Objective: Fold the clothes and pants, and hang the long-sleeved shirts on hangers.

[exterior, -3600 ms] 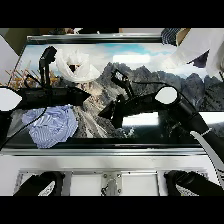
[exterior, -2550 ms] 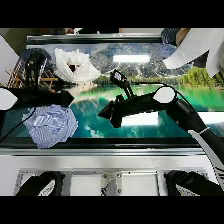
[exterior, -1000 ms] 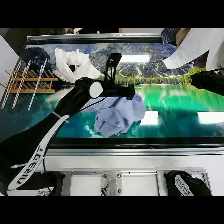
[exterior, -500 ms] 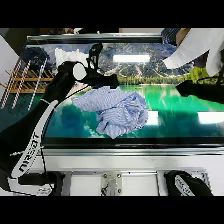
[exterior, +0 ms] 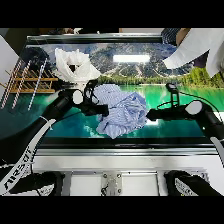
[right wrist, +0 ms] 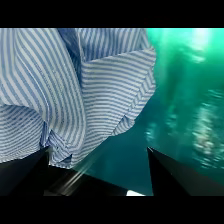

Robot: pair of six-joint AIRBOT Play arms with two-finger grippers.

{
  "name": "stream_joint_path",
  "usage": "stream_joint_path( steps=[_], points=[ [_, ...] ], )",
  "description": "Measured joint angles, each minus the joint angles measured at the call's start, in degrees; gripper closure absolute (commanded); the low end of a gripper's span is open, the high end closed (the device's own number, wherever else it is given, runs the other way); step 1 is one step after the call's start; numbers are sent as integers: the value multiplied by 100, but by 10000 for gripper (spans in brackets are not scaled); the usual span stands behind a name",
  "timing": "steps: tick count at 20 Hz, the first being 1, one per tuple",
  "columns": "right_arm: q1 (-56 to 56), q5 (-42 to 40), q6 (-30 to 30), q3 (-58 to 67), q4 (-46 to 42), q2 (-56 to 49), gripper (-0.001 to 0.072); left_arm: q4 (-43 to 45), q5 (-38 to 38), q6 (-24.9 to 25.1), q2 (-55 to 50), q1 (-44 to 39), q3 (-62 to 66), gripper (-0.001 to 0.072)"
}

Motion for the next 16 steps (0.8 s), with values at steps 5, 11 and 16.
stream_joint_path(
  steps=[5,11,16],
  points=[
    [529,-203,0,-107,0,-717,59,-619,531,160,-138,-153,-367,28],
    [802,-396,2,-125,-2,-1250,700,-885,704,240,-385,63,-374,686],
    [789,-44,2,382,-509,-848,701,-920,291,450,111,647,527,686]
  ],
)
